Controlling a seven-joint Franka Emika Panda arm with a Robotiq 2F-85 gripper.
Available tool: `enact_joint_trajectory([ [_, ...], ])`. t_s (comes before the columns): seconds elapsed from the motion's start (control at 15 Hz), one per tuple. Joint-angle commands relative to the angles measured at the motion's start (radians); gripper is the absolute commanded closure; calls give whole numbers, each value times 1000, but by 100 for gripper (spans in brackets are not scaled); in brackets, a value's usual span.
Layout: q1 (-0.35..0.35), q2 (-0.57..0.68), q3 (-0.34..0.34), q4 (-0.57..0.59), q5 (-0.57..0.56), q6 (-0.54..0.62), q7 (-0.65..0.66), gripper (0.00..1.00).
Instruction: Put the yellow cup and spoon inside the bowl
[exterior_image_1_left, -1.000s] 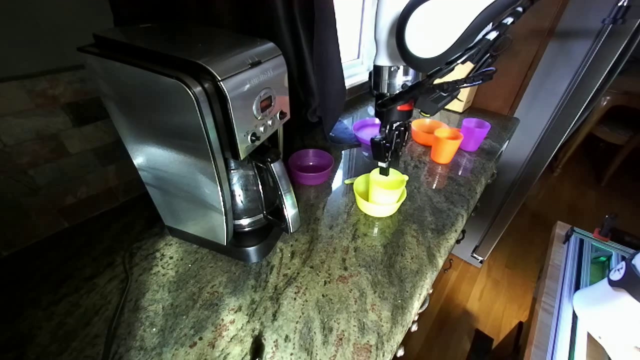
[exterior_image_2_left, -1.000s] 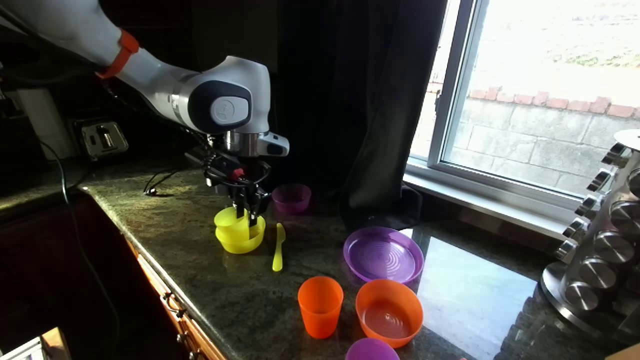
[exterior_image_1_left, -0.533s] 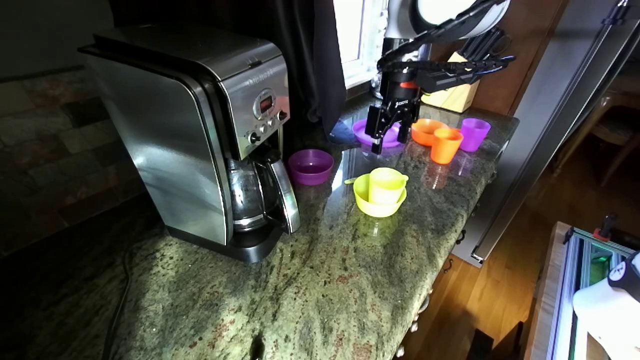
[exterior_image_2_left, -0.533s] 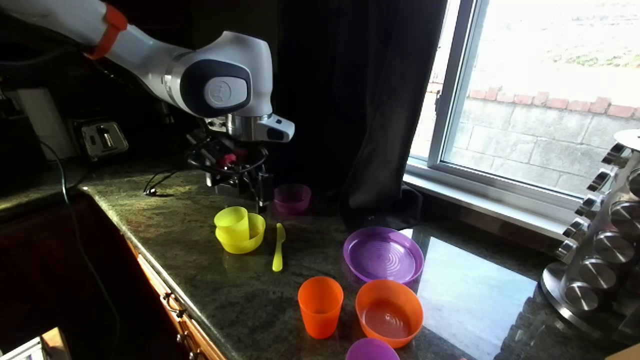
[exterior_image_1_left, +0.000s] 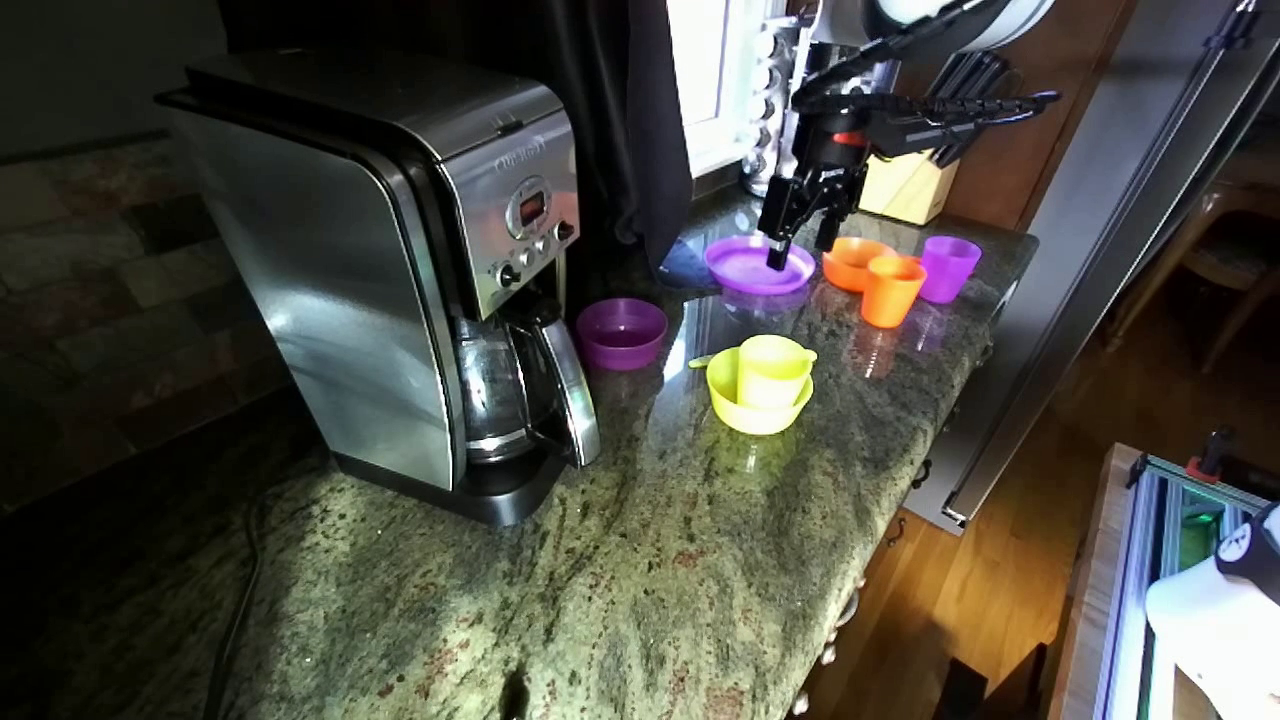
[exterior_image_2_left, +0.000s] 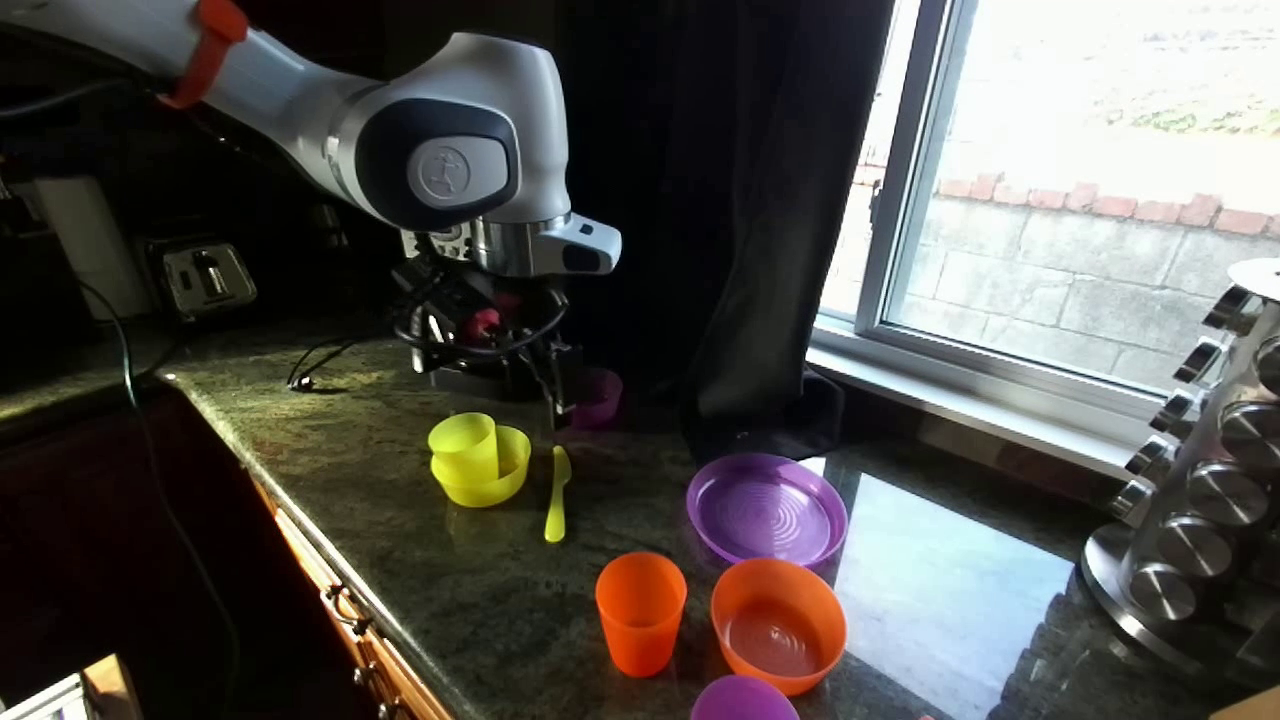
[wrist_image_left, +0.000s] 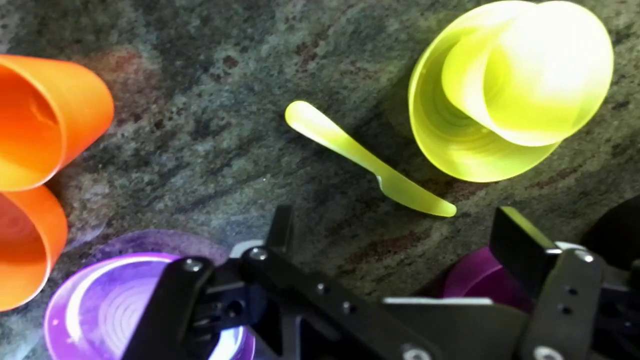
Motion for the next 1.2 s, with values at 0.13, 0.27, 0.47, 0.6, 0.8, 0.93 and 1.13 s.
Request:
enact_joint_trajectory([
  [0.13, 0, -27, -9, -15, -45, -2, -127, 0],
  [0.27, 1, -40, -14, -20, -45, -2, -176, 0],
  [0.47, 1, -44, -14, -21, -45, -2, -190, 0],
  [0.6, -8, -18, 3, -16, -123, -12, -148, 0],
  [0.8, -1, 28, -1, -30, -210, 29, -248, 0],
  [0.93, 1, 45, -12, -35, -225, 50, -316, 0],
  [1.13, -2, 70, -25, -35, -206, 70, -426, 0],
])
